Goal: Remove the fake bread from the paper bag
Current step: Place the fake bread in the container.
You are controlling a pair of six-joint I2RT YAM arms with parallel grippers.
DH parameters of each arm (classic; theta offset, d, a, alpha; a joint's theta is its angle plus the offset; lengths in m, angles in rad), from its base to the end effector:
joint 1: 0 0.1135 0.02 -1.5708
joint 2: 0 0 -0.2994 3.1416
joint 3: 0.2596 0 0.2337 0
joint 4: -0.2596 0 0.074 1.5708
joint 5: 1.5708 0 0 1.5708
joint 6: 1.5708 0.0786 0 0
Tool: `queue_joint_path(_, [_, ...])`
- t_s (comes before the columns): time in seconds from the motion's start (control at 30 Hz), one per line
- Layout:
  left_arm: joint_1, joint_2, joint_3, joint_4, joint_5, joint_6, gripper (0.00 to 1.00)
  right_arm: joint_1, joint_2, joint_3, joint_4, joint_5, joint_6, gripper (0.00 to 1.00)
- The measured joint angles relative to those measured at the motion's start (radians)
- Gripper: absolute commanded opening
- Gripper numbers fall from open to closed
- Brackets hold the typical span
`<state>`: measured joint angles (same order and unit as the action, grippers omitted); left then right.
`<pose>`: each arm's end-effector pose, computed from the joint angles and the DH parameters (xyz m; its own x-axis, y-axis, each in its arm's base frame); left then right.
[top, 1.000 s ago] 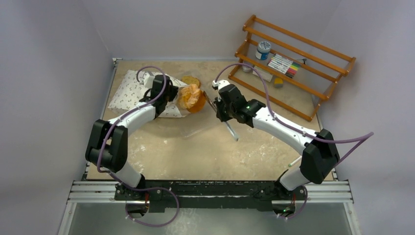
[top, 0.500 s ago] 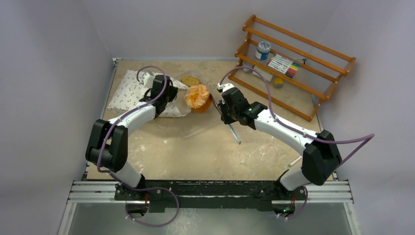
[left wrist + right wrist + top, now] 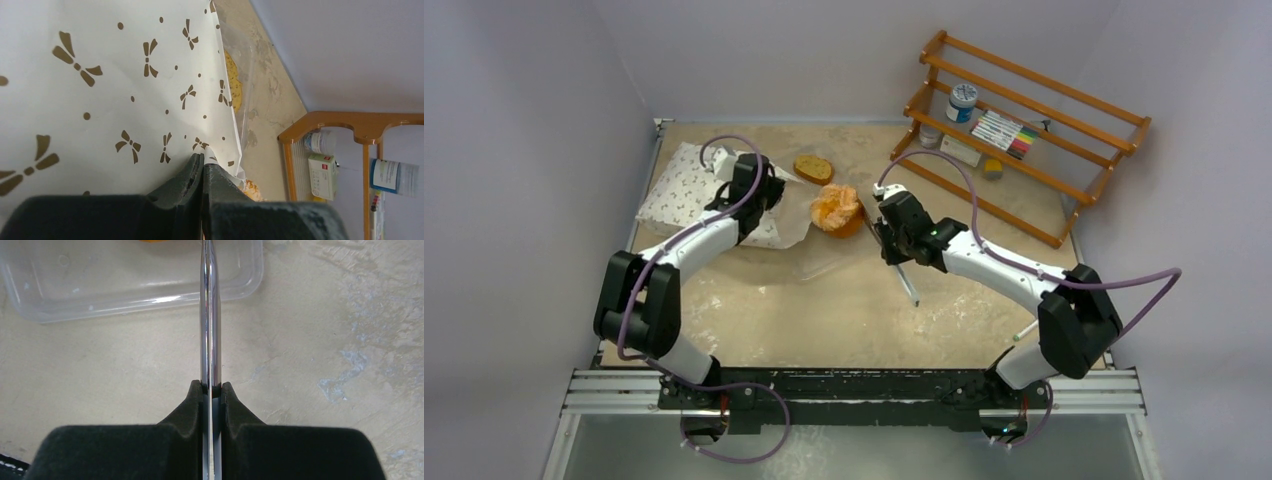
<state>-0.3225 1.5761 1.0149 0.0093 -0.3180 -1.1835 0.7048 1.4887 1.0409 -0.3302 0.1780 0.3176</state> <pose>0.3600 -0.0944 0.2655 -0.2328 -0.8495 -0.4734 -0.4421 0.5260 -0.7265 0.2626 0.2050 0.2619 -0.6770 -0.1723 -0.7155 -0.3475 0.9318 0.1044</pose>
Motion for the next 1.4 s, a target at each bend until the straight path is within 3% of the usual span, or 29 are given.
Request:
queue_joint_path(0.5, [0.000,-0.122,-0.033,-0.051,0.027,0.045,0.00,-0.005,0.084,-0.027,0.069,0.006,0.010,0.00])
queue_joint_path(0.93, [0.000,-0.255,-0.033,-0.188,0.095,0.134,0.00,-0.006,0.289,0.159,0.113,0.014,-0.001,0.00])
queue_joint_path(1.0, [0.000,-0.269,-0.033,-0.207,0.102,0.148,0.00,-0.006,0.304,0.176,0.114,0.018,-0.001,0.05])
queue_joint_path(1.17, [0.000,-0.275,-0.020,-0.260,0.125,0.181,0.00,-0.006,0.301,0.177,0.112,0.022,0.000,0.34])
queue_joint_path(1.4, [0.000,-0.275,-0.018,-0.288,0.140,0.200,0.00,-0.006,0.270,0.140,0.116,0.029,-0.003,0.38])
